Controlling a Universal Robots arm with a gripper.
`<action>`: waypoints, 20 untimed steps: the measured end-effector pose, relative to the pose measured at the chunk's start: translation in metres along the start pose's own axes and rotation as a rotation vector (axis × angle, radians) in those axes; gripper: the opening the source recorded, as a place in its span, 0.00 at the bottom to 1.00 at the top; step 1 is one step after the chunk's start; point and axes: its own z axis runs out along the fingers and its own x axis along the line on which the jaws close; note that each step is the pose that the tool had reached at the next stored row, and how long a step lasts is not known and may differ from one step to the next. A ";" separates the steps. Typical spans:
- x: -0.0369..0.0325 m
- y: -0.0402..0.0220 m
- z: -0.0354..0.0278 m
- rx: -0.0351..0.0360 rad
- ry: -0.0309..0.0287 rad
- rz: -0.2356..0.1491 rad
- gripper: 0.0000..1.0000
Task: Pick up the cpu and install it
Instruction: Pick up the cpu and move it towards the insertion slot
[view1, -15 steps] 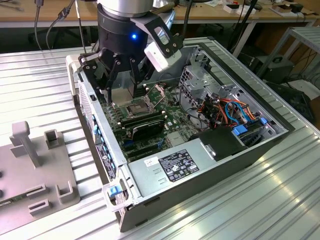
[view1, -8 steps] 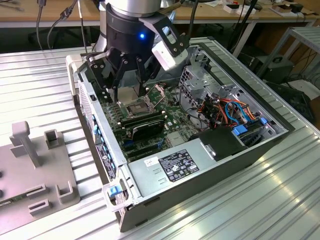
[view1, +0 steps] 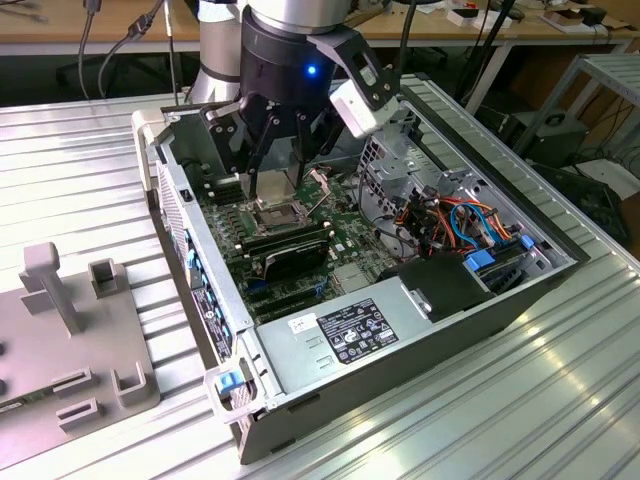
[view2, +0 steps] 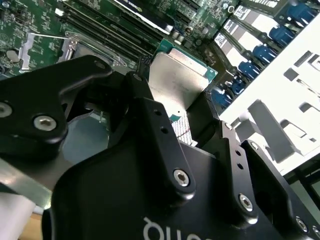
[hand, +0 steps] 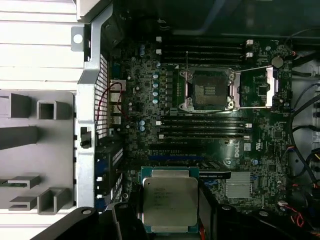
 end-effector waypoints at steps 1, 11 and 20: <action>-0.0021 0.0000 0.0001 0.0000 0.0000 0.000 0.55; -0.0076 -0.0001 0.0002 0.0000 0.0000 0.000 0.55; -0.0091 -0.0001 0.0002 0.0000 0.0000 0.000 0.55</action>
